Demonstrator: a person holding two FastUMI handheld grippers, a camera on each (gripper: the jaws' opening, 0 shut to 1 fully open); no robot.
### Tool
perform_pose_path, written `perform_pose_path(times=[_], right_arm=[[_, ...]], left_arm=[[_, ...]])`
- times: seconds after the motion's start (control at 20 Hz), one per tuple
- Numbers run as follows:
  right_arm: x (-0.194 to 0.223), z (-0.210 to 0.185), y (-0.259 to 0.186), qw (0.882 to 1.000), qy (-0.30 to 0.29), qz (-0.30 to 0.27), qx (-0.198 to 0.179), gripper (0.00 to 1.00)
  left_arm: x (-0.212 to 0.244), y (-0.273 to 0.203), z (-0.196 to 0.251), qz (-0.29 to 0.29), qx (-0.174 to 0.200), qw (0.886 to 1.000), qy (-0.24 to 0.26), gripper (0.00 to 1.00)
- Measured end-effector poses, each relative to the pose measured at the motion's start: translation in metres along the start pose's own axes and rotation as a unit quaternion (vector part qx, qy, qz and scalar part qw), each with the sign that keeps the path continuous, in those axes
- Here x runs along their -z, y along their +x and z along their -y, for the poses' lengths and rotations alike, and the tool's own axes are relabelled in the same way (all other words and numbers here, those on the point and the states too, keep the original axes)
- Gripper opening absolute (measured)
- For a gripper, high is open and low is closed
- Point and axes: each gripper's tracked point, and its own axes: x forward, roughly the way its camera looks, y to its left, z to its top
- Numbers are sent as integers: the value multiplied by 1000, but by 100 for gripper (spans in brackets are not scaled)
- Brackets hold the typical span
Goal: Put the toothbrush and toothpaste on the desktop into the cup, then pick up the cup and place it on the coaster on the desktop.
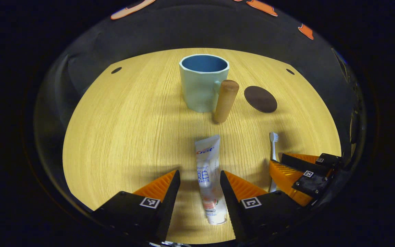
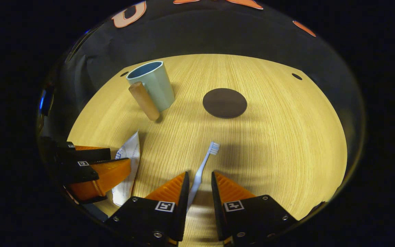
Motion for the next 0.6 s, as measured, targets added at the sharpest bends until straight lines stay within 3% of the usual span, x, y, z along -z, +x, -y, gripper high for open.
perform_pose_path(times=[0.1,0.15,0.2,0.35,0.45,0.5,0.6], right_arm=[[-5,8,4,1000,-14,10,17,25],[-7,7,6,1000,-10,10,15,20],[-9,6,8,1000,-7,12,8,17],[-10,5,10,1000,-6,14,-15,11],[-10,7,8,999,-2,15,-32,7],[-10,6,8,999,-4,13,-40,4],[-8,7,6,998,-15,8,-54,2]], left_arm=[[5,3,1,-20,-7,1000,-10,71],[4,5,3,-19,-5,1000,-18,65],[6,5,3,-23,-6,999,-23,61],[12,11,8,-45,1,998,-48,63],[2,9,11,-34,17,997,-66,44],[-1,9,12,-38,21,996,-76,45],[0,13,21,-46,54,992,-103,30]])
